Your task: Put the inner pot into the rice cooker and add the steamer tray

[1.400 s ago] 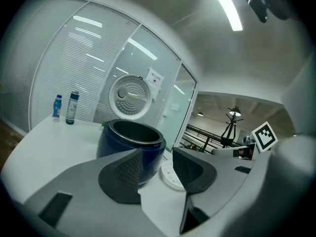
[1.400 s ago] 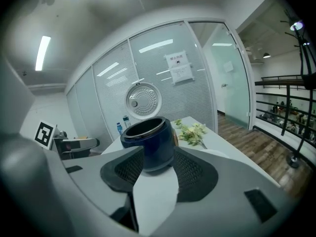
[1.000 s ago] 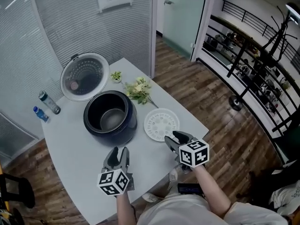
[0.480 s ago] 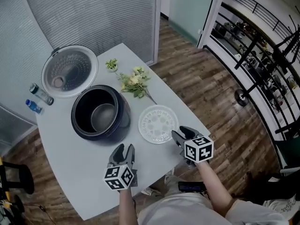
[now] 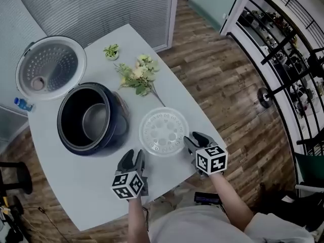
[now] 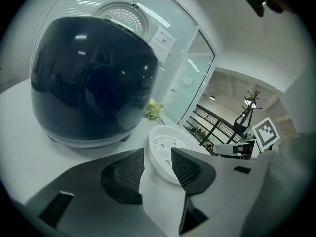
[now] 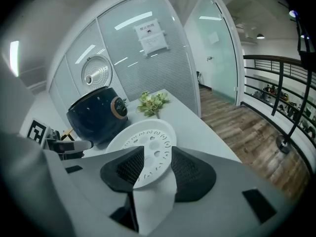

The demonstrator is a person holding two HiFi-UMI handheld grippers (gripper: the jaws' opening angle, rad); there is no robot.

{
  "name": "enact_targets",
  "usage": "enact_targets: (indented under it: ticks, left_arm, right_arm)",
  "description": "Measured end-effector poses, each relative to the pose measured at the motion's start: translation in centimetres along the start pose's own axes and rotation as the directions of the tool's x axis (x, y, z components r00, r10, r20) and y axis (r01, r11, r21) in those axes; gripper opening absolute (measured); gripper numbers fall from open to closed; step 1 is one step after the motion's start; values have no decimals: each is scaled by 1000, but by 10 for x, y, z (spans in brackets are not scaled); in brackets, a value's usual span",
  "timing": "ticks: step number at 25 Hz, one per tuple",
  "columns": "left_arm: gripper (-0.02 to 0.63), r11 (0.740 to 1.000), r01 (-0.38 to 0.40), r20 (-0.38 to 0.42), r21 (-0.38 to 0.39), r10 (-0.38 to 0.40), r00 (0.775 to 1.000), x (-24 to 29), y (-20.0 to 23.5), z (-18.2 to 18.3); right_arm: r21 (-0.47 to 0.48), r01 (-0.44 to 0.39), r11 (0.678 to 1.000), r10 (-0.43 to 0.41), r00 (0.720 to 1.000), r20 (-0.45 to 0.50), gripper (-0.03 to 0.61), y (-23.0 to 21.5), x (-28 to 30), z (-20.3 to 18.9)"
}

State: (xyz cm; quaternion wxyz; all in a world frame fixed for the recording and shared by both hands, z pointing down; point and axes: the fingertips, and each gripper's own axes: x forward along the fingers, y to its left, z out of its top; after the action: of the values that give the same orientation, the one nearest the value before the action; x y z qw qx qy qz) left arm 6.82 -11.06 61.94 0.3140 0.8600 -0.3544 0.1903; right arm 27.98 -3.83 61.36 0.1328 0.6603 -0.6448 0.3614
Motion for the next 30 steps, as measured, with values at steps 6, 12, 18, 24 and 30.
enact_targets:
  ticks: [6,12,18,24,30]
  left_arm:
    - [179,998,-16,-30,-59,14,999,25,2,-20]
    - [179,993,-20,-34,-116,16,999,42,1,-30]
    - [179,984,-4,-8,-177,3,1000,56,0,-28]
    - [170,980,-5,-15,-200,2,1000,65,-5,-32]
    - [117,979,-10,-15,-203,7,1000,67,-9,-32]
  right_arm:
    - [38,-25,999,25,1000,-2,184,-15,21,-3]
    - [63,-22,998,21,1000,19,184,-25,34,-1]
    - [79,-14,997,10,999,46,175,-31,40,-2]
    - [71,-15,997,14,1000,19,160,-32,47,-8]
    - [79,-56,995,55,998,12,101,-29,48,-8]
